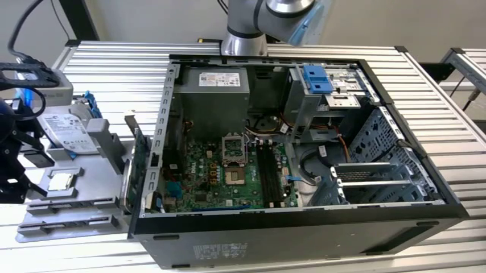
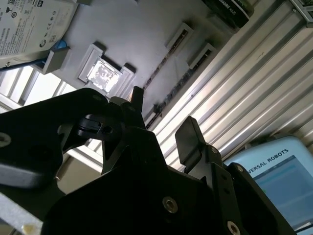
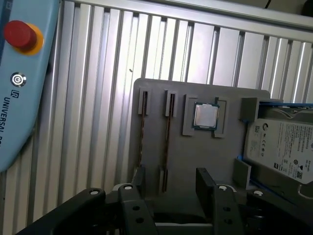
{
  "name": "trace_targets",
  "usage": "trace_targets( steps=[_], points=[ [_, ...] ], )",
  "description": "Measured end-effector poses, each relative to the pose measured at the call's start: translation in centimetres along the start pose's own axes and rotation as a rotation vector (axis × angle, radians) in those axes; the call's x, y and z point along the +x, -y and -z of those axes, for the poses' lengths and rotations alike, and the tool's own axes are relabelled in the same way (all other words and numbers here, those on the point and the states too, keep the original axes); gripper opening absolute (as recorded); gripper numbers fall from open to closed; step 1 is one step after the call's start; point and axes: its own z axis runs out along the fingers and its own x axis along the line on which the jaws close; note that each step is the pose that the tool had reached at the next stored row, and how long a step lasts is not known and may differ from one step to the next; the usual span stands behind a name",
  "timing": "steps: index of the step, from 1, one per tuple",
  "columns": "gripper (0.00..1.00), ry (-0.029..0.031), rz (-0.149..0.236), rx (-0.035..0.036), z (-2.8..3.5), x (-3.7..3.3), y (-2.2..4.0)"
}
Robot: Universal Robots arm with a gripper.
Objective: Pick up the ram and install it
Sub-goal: 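Pick up the ram and move it above insertion slot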
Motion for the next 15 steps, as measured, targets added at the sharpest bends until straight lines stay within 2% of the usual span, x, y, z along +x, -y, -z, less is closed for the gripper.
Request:
trace_targets(
  steps=[4,7,10,15],
  points=[
    [1.00,0.0003,-0.004,0.0005,-0.43,0.85,-0.09],
    [1.00,0.0003,-0.024,0.0023,-0.81,1.27,-0.13],
    [1.00,0.0006,-0.045,0.0044,-1.26,1.47,-0.15],
    [1.00,0.0004,-0.046,0.0045,-2.17,1.59,-0.16]
  ],
)
